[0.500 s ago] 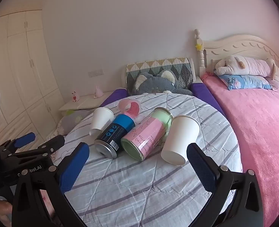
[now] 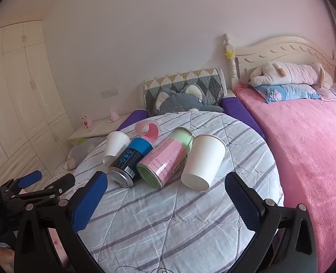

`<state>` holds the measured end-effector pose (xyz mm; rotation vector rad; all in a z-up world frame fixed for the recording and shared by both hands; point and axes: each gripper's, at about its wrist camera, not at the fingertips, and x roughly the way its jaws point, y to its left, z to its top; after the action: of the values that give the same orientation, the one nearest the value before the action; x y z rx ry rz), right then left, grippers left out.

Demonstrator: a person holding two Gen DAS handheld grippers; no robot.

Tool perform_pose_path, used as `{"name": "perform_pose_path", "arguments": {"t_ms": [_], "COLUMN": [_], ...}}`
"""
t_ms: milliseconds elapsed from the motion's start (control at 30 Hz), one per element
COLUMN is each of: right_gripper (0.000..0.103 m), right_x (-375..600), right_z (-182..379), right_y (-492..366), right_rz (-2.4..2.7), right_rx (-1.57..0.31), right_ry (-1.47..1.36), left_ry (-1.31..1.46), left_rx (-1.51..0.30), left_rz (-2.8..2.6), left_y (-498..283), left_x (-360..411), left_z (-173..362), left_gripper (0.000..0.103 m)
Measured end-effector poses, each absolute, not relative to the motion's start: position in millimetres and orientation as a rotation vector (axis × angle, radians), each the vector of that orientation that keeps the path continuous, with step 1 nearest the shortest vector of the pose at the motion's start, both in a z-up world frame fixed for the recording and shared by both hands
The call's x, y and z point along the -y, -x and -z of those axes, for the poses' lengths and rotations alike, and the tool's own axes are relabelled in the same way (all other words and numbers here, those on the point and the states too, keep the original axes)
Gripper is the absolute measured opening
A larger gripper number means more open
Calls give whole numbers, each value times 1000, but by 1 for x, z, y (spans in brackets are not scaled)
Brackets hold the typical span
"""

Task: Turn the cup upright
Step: 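Move the right tool toward the pink-and-green tin lying on its side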

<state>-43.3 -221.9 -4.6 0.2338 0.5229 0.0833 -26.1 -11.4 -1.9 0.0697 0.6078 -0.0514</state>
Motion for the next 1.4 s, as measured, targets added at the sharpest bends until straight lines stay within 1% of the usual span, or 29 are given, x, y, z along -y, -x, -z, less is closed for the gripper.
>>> {"name": "perform_pose_path", "arguments": {"t_ms": [33,1400], "right_gripper": [103,103], "right_x": [223,238], "right_z": [5,16], "right_y": [43,37], "right_rz": [-84,-67], "right_rx": [-523,-555], "right_ry": [-238,-281], "left_ry": [-64,-68], "left_rx": [-622,-671], "left_rz": [48,85], "left_y": [17,6], "left_x": [11,25], "left_z": [1,10], "left_gripper": [103,103]}}
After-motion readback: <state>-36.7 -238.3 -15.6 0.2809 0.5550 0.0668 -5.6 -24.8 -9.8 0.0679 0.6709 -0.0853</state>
